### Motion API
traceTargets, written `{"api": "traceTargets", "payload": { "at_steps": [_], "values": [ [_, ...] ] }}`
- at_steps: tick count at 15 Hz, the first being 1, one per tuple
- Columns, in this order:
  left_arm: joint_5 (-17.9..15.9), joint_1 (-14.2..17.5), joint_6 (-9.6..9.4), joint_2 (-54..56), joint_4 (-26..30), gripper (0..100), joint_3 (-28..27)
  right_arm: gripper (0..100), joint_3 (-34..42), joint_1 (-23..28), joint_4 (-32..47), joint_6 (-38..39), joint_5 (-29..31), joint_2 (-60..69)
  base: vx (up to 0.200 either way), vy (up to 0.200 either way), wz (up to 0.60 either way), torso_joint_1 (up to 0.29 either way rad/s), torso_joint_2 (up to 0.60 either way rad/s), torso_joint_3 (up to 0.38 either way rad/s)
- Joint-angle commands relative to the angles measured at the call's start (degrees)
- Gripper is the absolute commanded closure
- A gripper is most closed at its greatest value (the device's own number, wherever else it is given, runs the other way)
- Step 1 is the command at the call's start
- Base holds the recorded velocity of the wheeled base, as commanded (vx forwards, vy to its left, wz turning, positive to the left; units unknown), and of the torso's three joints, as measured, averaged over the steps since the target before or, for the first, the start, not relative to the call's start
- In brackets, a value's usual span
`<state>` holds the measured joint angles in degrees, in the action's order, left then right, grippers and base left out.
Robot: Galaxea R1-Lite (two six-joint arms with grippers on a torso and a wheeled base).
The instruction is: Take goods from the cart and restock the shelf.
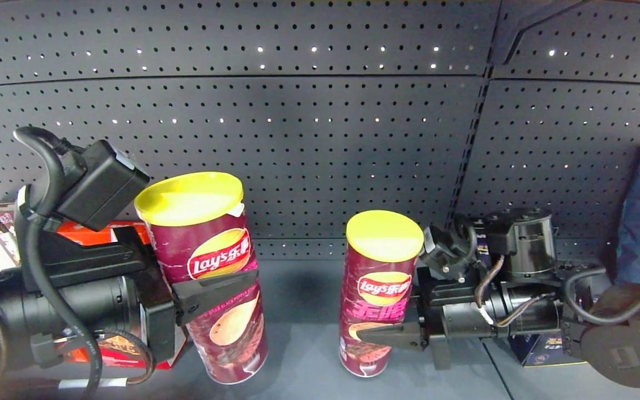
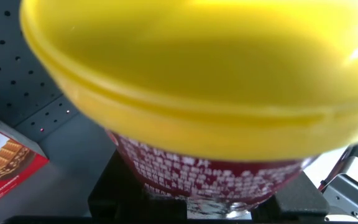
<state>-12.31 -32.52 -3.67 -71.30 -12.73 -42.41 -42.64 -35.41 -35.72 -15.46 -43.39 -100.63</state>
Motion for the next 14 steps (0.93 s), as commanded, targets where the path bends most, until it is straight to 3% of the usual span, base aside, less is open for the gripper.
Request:
{"api": "traceTargets", "payload": {
  "at_steps": [1,14],
  "values": [
    [0.0,0.0,-0.02,-0.1,0.0,100,0.0,100,2.8,-0.4,-1.3,0.0,0.0,0.1,0.0,0.0,0.0,0.0,0.0,0.0],
    [0.1,-0.2,-0.02,-0.8,-0.1,100,0.0,100,4.7,-0.6,-2.3,0.0,-0.1,-1.8,0.0,0.0,0.0,0.0,0.0,0.0]
  ]
}}
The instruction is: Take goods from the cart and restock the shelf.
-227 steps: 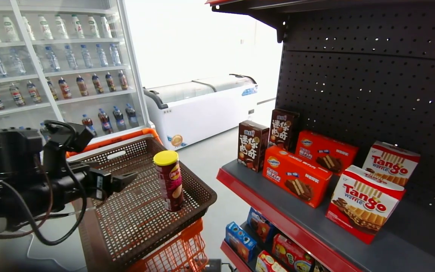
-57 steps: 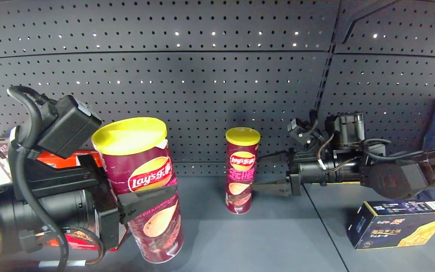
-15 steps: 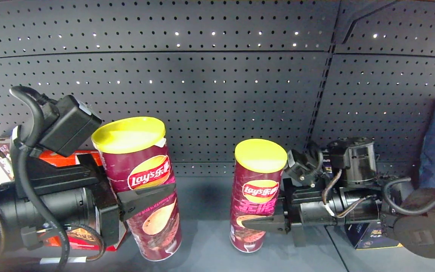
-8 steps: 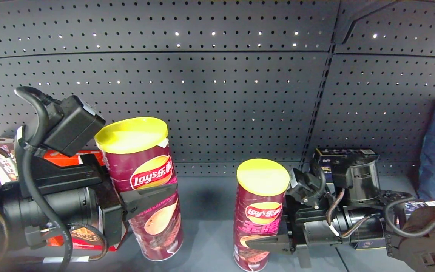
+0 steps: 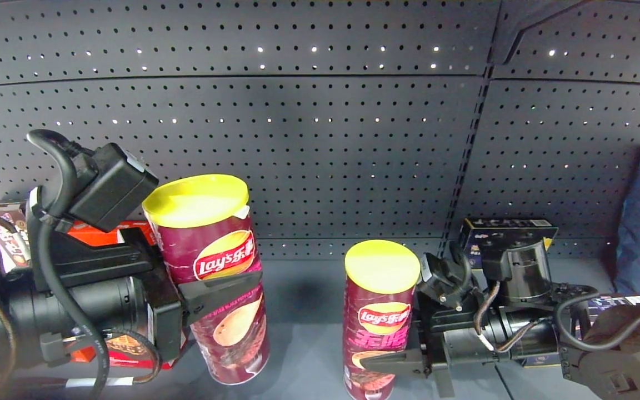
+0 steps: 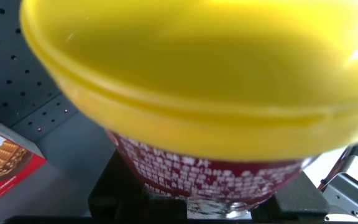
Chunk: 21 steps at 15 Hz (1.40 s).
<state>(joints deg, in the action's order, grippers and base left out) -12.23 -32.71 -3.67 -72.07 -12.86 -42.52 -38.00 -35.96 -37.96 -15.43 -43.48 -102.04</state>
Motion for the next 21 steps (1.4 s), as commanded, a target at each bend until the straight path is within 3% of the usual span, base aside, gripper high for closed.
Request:
{"api": "traceTargets", "payload": {
  "at_steps": [1,3,4,14,18,21],
  "values": [
    [0.0,0.1,-0.02,0.0,-0.1,100,0.1,100,0.0,-0.1,0.0,0.0,0.0,-0.4,0.0,0.0,0.0,0.0,0.0,0.0],
    [-0.1,0.0,-0.02,0.0,-0.1,100,0.1,100,0.6,-0.1,0.0,0.0,0.0,-0.4,0.0,0.0,0.0,0.0,0.0,0.0],
    [-0.1,0.0,-0.02,0.0,-0.1,100,0.1,0,0.7,-0.1,0.0,0.0,0.0,-0.4,0.0,0.0,0.0,0.0,0.0,0.0],
    [-0.1,0.1,-0.02,0.0,-0.1,100,0.2,0,5.7,1.9,-2.5,0.0,0.2,3.2,0.0,0.0,0.0,0.0,0.0,0.0],
    [-0.1,0.1,-0.11,0.0,-0.1,100,0.1,0,9.3,3.4,-2.2,0.1,0.8,12.6,0.0,0.0,0.0,0.0,0.0,0.0],
    [-0.1,0.1,-0.02,0.0,-0.1,100,0.1,0,9.5,3.8,-1.8,4.4,5.3,23.6,0.0,0.0,0.0,0.0,0.0,0.0]
  ]
}}
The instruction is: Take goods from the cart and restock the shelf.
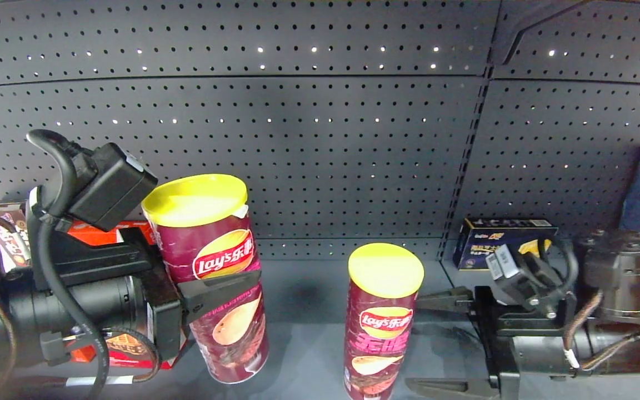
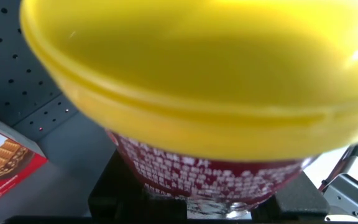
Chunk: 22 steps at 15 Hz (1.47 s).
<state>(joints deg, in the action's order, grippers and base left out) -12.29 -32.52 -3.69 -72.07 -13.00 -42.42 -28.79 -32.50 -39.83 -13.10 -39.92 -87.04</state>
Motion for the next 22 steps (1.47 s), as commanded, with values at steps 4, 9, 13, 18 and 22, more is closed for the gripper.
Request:
{"api": "traceTargets", "payload": {
  "at_steps": [4,9,13,18,22],
  "values": [
    [0.0,-0.2,0.0,0.0,-0.1,100,-0.4,0,0.1,0.4,0.5,6.6,13.9,19.5,0.0,0.0,0.0,0.0,0.0,0.0],
    [0.1,-0.3,-0.09,-0.1,-0.1,100,-0.6,0,9.1,11.4,2.7,8.6,35.6,33.6,0.0,0.0,0.0,0.0,0.0,0.0],
    [0.3,-0.3,-0.26,0.1,-0.2,100,-0.6,0,13.5,22.8,14.9,9.9,42.9,49.3,0.0,0.0,0.0,0.0,0.0,0.0],
    [0.3,-0.5,-0.26,0.0,-0.1,100,-1.3,0,27.3,29.1,17.5,12.2,57.1,65.1,0.0,0.0,0.0,0.0,0.0,0.0],
    [0.3,-0.7,-0.26,0.3,-0.1,100,-0.7,0,28.5,29.6,37.0,12.3,56.6,83.0,0.0,0.0,0.0,0.0,0.0,0.0]
  ]
}}
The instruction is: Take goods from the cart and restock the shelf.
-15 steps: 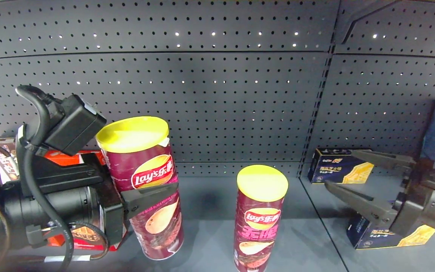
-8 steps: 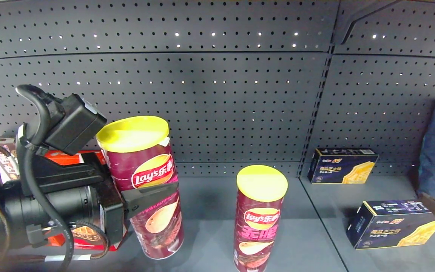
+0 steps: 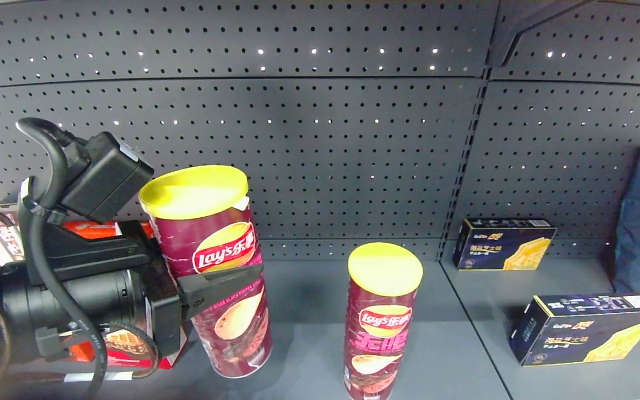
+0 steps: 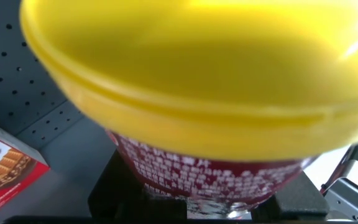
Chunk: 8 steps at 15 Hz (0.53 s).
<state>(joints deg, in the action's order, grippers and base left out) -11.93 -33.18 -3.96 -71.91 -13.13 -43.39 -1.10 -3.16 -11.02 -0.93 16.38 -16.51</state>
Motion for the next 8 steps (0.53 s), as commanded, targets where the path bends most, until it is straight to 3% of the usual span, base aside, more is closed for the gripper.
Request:
{"api": "traceTargets", "payload": {
  "at_steps": [1,3,6,8],
  "values": [
    [0.0,0.0,0.01,0.2,0.0,100,0.3,0,0.7,0.9,8.7,0.3,0.1,12.6,0.0,0.0,0.0,0.0,0.0,0.0],
    [0.0,0.0,0.01,0.7,0.0,100,0.6,0,0.9,1.4,7.9,-1.3,-3.2,12.6,0.0,0.0,0.0,0.0,0.0,0.0],
    [-0.3,-0.1,-0.08,0.7,-0.1,100,0.9,0,0.9,1.8,8.0,-4.3,-17.6,12.8,0.0,0.0,0.0,0.0,0.0,0.0],
    [-0.3,-0.7,-0.08,0.7,-0.1,100,0.8,0,0.7,2.6,8.6,-3.9,-20.3,13.6,0.0,0.0,0.0,0.0,0.0,0.0]
  ]
}}
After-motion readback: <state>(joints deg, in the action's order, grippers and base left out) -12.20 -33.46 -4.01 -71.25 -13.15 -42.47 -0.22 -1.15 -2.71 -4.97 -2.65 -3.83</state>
